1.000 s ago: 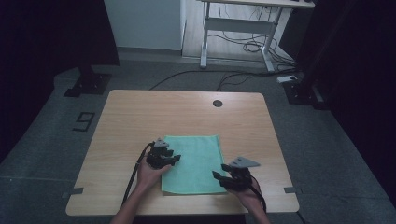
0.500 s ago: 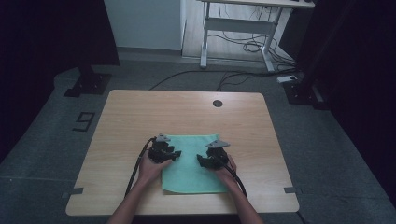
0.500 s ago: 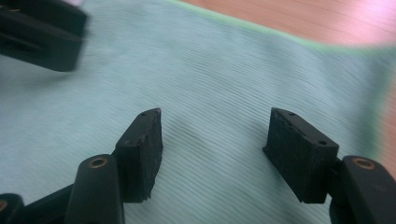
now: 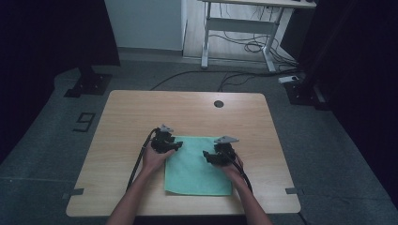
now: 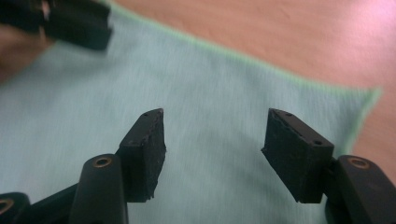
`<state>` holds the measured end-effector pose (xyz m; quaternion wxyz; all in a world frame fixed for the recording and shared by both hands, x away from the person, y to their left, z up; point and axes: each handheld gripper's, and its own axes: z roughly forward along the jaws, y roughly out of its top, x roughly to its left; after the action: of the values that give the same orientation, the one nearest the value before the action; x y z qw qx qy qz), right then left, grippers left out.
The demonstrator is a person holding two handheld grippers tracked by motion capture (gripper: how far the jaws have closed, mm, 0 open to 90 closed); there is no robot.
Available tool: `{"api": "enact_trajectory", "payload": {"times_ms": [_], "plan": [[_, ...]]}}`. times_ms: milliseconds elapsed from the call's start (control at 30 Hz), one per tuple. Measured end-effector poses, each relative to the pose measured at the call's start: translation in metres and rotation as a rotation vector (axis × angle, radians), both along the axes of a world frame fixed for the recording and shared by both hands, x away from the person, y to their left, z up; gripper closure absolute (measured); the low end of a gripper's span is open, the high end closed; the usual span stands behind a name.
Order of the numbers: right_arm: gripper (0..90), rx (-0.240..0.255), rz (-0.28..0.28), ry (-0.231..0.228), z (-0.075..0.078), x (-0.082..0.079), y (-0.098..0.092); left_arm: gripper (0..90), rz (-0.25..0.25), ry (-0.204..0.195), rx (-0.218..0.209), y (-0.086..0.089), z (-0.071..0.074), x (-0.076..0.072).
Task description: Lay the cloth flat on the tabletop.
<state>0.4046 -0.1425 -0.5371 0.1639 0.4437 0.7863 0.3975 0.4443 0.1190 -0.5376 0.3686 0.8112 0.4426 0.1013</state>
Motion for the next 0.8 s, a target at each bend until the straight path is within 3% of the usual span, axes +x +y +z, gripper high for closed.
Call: {"api": "enact_trajectory", "payload": {"times_ms": [167,200,267,367,433,567,667,800], "plan": [[39.9,0.017,0.008,0.057,-0.008,0.036,0.013,52.5,0.005,0.006,-0.018,0.002,-0.003,0.002],[40.5,0.026,-0.001,0.046,-0.011,0.041,0.013,52.8,0.003,0.005,-0.015,0.003,-0.003,0.002],[40.4,0.029,-0.013,0.045,-0.011,0.045,0.013,53.4,0.008,0.005,-0.018,0.005,-0.003,0.002],[39.6,-0.014,-0.075,0.024,-0.012,0.047,0.004,55.4,0.007,0.013,-0.036,0.011,-0.004,0.004],[40.1,0.007,-0.103,0.029,-0.012,0.048,-0.008,55.9,0.01,0.019,-0.044,0.014,-0.004,0.005],[41.9,-0.001,-0.134,0.018,-0.013,0.046,-0.02,56.3,0.017,0.016,-0.048,0.015,-0.004,0.004],[38.5,-0.027,-0.136,0.016,-0.009,0.039,-0.014,55.2,0.017,0.01,-0.039,0.014,-0.004,0.003],[40.1,0.012,-0.046,-0.03,0.013,0.01,0.006,55.0,0.022,0.007,-0.041,0.014,-0.005,0.002]]}}
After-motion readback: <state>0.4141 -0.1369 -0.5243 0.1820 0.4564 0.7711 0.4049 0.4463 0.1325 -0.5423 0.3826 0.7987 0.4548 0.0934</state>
